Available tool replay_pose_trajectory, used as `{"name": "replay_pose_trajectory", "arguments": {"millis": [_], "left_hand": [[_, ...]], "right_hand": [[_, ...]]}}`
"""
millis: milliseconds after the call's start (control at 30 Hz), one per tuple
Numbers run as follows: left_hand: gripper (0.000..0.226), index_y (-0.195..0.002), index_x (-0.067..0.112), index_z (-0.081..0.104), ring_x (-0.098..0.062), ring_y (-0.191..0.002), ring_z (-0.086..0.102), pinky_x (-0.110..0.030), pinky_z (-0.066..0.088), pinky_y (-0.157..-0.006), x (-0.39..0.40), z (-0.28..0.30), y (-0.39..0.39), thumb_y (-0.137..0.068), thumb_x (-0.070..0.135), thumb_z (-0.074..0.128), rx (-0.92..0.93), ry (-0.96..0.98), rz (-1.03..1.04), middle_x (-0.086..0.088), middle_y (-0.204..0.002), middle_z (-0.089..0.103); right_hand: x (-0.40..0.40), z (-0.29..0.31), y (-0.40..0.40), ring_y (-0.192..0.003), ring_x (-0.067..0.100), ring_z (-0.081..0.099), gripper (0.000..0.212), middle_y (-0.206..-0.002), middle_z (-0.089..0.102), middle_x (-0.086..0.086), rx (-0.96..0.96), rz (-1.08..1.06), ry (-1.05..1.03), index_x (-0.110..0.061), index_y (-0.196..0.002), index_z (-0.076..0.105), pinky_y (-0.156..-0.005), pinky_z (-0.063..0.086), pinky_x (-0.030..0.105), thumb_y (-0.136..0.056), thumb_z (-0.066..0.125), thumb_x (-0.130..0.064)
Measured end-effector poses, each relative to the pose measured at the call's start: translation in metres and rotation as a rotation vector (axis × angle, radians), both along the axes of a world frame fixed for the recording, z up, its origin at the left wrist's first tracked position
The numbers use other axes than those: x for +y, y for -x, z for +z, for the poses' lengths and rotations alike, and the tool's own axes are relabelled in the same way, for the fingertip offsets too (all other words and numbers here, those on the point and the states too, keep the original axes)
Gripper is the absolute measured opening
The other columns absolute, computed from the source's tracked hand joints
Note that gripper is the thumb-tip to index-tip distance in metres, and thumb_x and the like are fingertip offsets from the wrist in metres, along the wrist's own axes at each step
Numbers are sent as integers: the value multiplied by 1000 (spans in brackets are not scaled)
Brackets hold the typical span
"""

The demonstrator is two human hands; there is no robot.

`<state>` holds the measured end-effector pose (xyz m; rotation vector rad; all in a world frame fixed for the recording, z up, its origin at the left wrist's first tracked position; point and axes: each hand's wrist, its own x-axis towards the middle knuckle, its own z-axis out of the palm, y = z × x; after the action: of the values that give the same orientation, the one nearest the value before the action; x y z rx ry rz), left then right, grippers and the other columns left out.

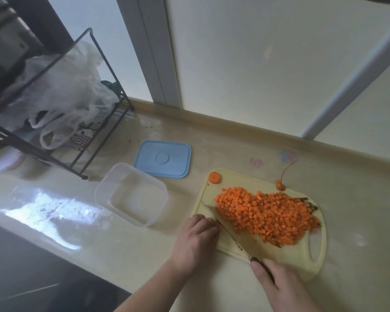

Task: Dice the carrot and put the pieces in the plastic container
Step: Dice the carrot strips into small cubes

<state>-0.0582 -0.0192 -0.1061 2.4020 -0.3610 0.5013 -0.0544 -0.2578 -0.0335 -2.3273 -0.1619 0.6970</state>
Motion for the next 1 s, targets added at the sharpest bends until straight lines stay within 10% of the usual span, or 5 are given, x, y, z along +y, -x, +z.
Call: {"name": "replay_pose_trajectory", "arguments": {"millis": [1000], "left_hand": [[7, -91, 7, 72, -25, -95, 60, -28, 51, -85, 2, 9, 1, -93, 9, 66, 41, -1, -16, -2, -102, 65]], "right_hand": [[-4, -5, 4, -81, 0, 61, 87, -79, 67, -4, -73, 89, 53, -18, -82, 59, -78, 50, 34, -76, 9, -89]]}}
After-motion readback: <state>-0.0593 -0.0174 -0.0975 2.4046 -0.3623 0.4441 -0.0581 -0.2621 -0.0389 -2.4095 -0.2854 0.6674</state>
